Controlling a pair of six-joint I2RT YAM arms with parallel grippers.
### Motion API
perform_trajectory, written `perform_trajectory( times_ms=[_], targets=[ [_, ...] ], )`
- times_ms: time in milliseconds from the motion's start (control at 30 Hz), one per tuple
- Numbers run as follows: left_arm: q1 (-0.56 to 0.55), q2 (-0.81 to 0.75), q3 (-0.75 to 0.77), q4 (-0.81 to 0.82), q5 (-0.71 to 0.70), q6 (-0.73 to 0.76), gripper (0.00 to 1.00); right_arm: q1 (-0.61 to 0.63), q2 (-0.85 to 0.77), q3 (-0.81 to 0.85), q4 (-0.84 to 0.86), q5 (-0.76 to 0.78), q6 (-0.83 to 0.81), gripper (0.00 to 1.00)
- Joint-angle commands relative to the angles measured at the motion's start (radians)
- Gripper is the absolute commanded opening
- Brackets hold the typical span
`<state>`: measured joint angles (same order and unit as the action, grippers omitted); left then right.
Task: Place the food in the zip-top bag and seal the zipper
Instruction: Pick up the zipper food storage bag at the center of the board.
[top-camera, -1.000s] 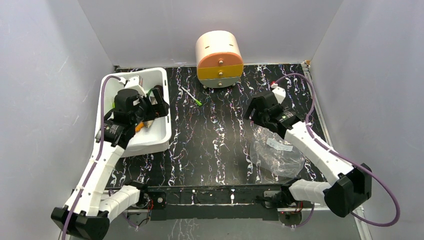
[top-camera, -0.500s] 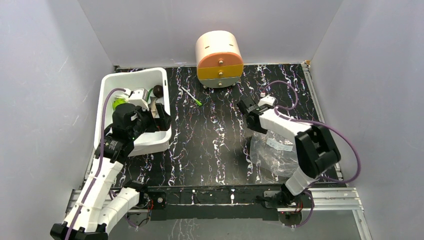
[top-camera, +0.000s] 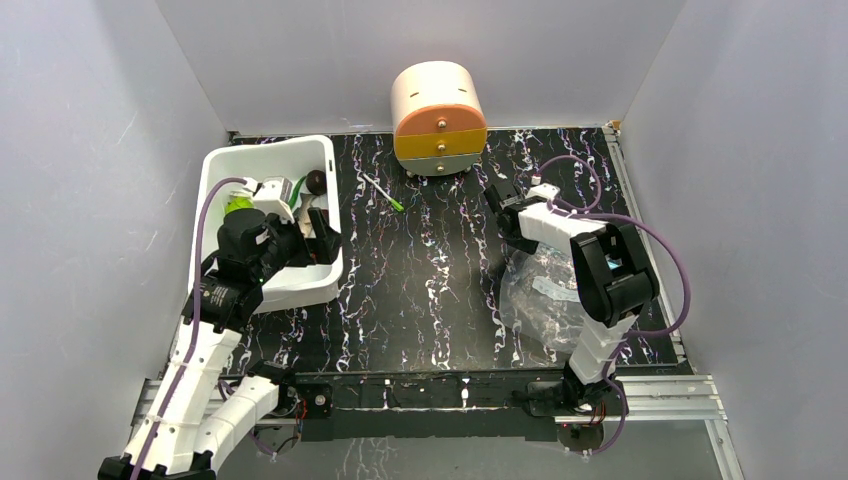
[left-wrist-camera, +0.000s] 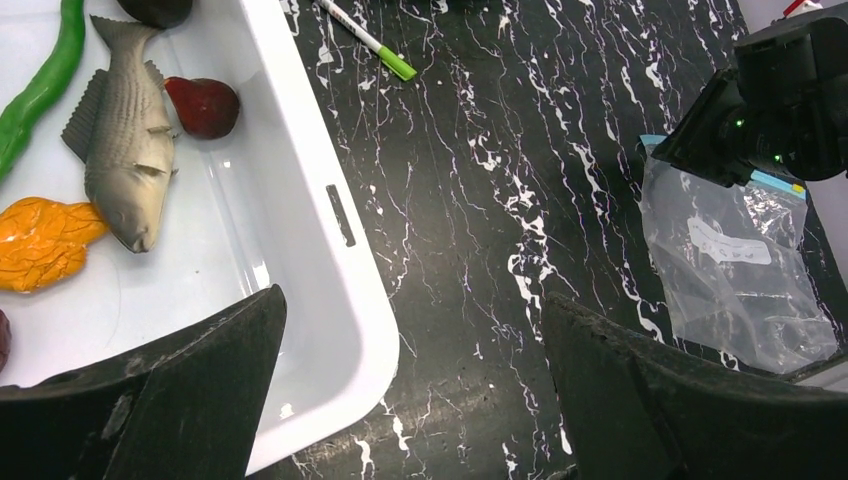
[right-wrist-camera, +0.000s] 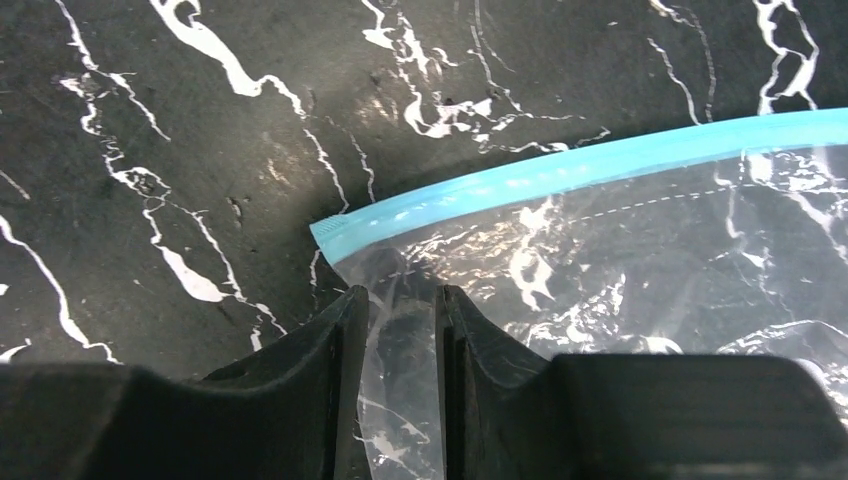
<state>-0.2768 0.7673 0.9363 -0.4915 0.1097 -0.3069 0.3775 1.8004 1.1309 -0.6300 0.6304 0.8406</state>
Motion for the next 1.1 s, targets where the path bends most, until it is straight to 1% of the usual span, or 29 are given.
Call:
perform_trajectory(
  times_ms=[0, 67, 133, 300, 400, 433, 500, 567, 667, 833, 967, 1067],
  targets=[
    [0.001, -0.005, 0.033, -0.029, 0.025, 0.000, 0.98, -0.012, 0.013, 0.005, 0.090, -0.027, -0.019, 0.30],
    [0.001, -0.004, 0.034, -0.034, 0.035, -0.002, 0.98, -0.016, 0.018, -0.002, 0.093, -0.032, -0.029, 0.29],
    [0.001, -0.001, 0.034, -0.036, 0.048, -0.007, 0.98, -0.016, 0.013, -0.011, 0.092, -0.029, -0.035, 0.26],
    [0.001, 0.032, 0.073, -0.072, 0.048, -0.025, 0.96, -0.016, -0.032, -0.057, 0.135, -0.034, -0.074, 0.11],
    [0.001, 0.032, 0.084, -0.091, 0.071, -0.020, 0.95, -0.015, -0.053, -0.081, 0.162, -0.044, -0.104, 0.00],
    [0.001, 0.029, 0.084, -0.094, 0.078, -0.019, 0.95, -0.015, -0.088, -0.085, 0.168, -0.049, -0.117, 0.00],
    [0.001, 0.022, 0.081, -0.097, 0.086, -0.015, 0.94, -0.016, -0.109, -0.087, 0.182, -0.083, -0.163, 0.00],
    [0.002, 0.021, 0.078, -0.103, 0.089, -0.013, 0.92, -0.015, -0.133, -0.079, 0.187, -0.145, -0.221, 0.00],
    [0.001, 0.026, 0.076, -0.109, 0.126, -0.020, 0.91, -0.015, -0.192, -0.089, 0.224, -0.293, -0.322, 0.00],
    [0.001, 0.046, 0.082, -0.105, 0.180, -0.065, 0.88, -0.005, -0.320, -0.139, 0.288, -0.540, -0.431, 0.00],
    [0.001, 0.091, 0.130, -0.143, 0.182, -0.131, 0.83, 0.013, -0.425, -0.160, 0.328, -0.776, -0.534, 0.00],
    [0.001, 0.146, 0.200, -0.199, 0.194, -0.220, 0.80, 0.054, -0.489, -0.159, 0.347, -0.876, -0.586, 0.00]
  ],
)
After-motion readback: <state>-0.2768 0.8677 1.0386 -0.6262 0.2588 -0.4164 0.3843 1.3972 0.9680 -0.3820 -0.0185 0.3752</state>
